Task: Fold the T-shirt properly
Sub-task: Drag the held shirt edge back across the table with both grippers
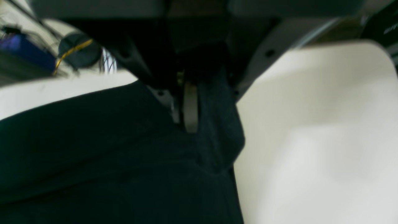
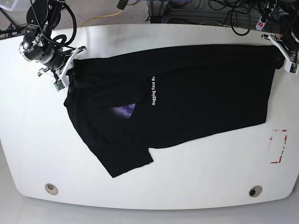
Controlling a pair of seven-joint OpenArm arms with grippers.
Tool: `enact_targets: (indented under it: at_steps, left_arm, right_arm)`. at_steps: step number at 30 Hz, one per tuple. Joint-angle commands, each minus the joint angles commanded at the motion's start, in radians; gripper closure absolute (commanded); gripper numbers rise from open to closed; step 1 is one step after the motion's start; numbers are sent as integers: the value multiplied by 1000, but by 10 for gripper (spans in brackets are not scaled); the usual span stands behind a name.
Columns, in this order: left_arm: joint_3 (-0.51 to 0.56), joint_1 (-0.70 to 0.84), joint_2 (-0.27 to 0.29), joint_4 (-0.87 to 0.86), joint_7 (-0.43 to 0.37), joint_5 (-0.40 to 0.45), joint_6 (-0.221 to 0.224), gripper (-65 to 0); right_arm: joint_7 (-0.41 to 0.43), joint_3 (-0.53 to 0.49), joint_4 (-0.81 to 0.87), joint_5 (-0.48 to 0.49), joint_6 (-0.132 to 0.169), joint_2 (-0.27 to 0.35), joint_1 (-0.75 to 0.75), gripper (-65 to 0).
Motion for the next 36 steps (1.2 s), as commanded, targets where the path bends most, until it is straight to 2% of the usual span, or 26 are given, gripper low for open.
enact_targets:
  at_steps: [3, 8, 15, 22, 26, 29, 34, 36]
  left_arm:
    - [-9, 14, 15, -5, 0, 14, 0, -1]
    - [-6, 14, 35, -14, 0, 132, 0, -3]
    - [-8, 9, 54, -14, 0, 218, 0, -3]
    - [-6, -31, 55, -14, -2, 272, 0, -3]
    - [-6, -32, 52, -14, -2, 270, 0, -3]
    - [-6, -32, 52, -14, -2, 270, 0, -4]
    - [-5, -32, 52, -14, 0, 270, 0, -7]
    - [-5, -32, 51, -14, 3, 270, 0, -42]
  right_arm:
    - [2, 0, -2, 0, 0, -3, -15, 0]
    - [2, 0, -6, 0, 0, -5, -35, 0]
    - [2, 0, -6, 0, 0, -8, -41, 0]
    - [-3, 2, -2, 0, 0, -35, -71, 0]
    - [-3, 2, -5, 0, 0, -37, -89, -3]
    - [-3, 2, -3, 0, 0, -57, -91, -51]
    - [-14, 51, 25, 2, 0, -80, -104, -216]
    - [-26, 78, 54, 3, 0, -98, -104, -296]
